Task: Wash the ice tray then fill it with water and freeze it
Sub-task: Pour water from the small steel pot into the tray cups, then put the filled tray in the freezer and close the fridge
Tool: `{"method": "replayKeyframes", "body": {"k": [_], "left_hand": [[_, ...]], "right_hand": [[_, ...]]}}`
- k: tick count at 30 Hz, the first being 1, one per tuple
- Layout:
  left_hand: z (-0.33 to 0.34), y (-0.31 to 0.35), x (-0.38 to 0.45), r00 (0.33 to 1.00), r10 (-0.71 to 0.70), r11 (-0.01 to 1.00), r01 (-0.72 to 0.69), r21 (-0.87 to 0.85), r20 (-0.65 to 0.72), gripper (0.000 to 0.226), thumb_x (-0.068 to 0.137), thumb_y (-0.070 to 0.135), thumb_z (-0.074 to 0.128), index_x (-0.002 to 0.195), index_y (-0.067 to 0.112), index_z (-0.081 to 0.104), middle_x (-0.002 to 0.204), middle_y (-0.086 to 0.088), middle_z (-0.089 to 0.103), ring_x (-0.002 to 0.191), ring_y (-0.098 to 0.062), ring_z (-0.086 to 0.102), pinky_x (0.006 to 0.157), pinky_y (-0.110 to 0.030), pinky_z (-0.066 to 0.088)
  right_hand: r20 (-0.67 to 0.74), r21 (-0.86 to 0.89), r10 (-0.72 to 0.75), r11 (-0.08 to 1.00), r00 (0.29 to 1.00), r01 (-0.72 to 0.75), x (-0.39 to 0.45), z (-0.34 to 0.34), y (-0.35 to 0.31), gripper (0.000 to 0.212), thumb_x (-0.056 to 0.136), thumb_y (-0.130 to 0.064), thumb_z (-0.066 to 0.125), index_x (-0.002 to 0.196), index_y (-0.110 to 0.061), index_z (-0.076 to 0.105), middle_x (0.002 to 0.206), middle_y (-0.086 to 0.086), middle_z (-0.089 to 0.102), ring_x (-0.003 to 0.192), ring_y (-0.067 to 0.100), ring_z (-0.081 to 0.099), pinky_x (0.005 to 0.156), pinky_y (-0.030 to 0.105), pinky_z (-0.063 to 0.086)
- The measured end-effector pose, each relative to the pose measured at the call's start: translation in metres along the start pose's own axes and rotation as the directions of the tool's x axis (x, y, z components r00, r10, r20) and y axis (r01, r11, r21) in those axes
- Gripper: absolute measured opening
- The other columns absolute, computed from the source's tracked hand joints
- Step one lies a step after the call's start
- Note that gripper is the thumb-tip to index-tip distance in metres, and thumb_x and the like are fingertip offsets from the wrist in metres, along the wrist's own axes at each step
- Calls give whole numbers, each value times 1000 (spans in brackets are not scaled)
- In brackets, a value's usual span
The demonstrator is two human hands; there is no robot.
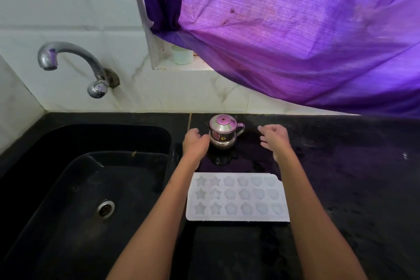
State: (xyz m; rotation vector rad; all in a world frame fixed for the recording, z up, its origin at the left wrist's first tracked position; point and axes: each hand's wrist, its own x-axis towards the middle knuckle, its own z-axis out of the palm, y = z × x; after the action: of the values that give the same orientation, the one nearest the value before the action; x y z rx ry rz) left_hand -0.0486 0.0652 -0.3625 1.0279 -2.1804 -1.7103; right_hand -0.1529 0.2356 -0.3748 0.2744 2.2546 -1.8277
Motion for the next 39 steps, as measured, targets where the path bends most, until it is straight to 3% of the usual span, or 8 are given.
{"method": "replayKeyframes", "body": {"k": [4,7,12,15,20,28,34,39], "left_hand": [[-16,-29,-21,996,-2,997,8,78,-87,46,91,19,55,135,7,47,133,-9,54,121,-24,51,97,-32,41],[-25,-47,-37,982,-7,996,23,85,-190,20,92,19,56,110,13,61,95,1,59,97,-17,54,81,-26,38],[-30,-62,-58,963,-48,990,81,115,-265,7,91,17,57,96,14,62,69,11,44,69,-7,45,72,-23,38],[-28,-68,-67,961,-62,987,100,128,-268,37,90,14,58,61,25,37,62,9,40,56,-3,36,65,-24,35],[-27,-71,-78,965,-103,981,139,138,-239,36,87,13,59,59,23,38,61,8,41,55,-5,37,53,-23,34],[-27,-84,-83,974,-174,972,193,132,-143,23,86,5,54,67,17,60,75,0,59,70,-16,55,67,-30,49],[-26,-86,-89,975,-154,984,166,60,-161,15,88,4,55,95,9,68,89,1,58,84,-17,55,70,-29,45],[-30,-91,-98,970,-173,982,184,47,-173,25,86,1,54,67,16,61,74,5,57,76,-16,56,67,-28,46]], "right_hand": [[-161,-231,-44,973,986,6,-22,-33,28,36,86,-28,66,79,7,60,86,30,64,73,28,58,84,49,56],[-215,-355,-7,932,977,-71,-40,-51,48,36,82,-37,64,61,-21,40,65,3,48,72,26,53,66,36,44],[-221,-439,50,887,974,-145,-65,-63,71,34,83,-38,62,61,-19,45,73,3,57,78,31,63,64,33,43],[-188,-420,82,894,979,-156,-79,-62,74,31,84,-35,61,62,-16,50,73,3,62,71,28,62,68,36,50],[-126,-413,78,902,989,-123,-88,-59,80,35,91,-29,58,101,4,67,106,19,68,97,34,65,88,44,52],[-103,-396,74,912,992,-109,-91,-60,86,22,95,-20,53,107,-11,69,112,11,66,99,27,58,82,34,45],[-147,-441,103,883,984,-159,-94,-61,89,42,94,-24,53,54,-17,43,62,2,45,59,22,46,59,32,38],[-87,-431,67,897,994,-98,-103,-62,90,35,96,-21,54,99,12,65,100,23,69,95,37,63,82,40,51]]}}
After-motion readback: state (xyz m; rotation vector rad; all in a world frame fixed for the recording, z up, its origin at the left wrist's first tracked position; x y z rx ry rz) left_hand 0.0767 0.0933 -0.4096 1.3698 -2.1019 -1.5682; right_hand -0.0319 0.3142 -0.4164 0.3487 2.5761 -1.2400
